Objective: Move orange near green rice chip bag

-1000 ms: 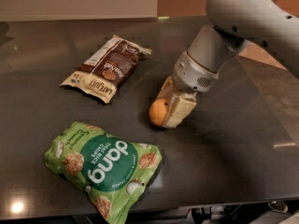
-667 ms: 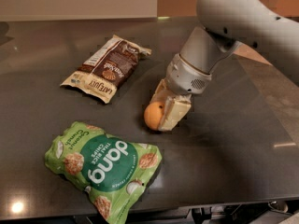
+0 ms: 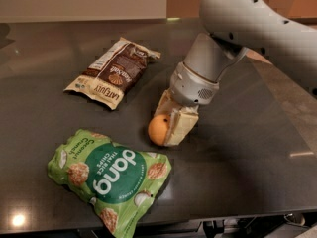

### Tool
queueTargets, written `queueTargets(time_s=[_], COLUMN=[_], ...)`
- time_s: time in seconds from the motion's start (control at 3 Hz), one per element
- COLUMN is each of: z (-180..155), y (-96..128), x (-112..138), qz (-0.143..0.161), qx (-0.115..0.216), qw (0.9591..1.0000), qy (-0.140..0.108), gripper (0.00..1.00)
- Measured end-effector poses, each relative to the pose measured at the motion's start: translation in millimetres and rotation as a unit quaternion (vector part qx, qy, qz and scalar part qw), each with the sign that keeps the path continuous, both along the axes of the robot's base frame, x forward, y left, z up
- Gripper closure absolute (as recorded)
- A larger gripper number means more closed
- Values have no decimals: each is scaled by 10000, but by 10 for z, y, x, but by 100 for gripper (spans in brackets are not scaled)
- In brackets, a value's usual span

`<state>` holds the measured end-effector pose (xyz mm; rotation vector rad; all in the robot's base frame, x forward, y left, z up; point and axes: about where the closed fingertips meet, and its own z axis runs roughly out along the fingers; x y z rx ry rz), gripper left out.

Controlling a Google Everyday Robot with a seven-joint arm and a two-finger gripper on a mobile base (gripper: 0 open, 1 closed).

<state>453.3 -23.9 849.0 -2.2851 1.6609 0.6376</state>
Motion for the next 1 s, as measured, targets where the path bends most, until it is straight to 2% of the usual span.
queueTargets(time_s=[0.33,0.67,1.0], z=[2,6,7], y=[28,43,44], x=[-68,-109,-110], qz=[73,114,115], qx=[0,0,0], qw=[10000,9999,9999], qy=[21,30,30], gripper=[17,0,0])
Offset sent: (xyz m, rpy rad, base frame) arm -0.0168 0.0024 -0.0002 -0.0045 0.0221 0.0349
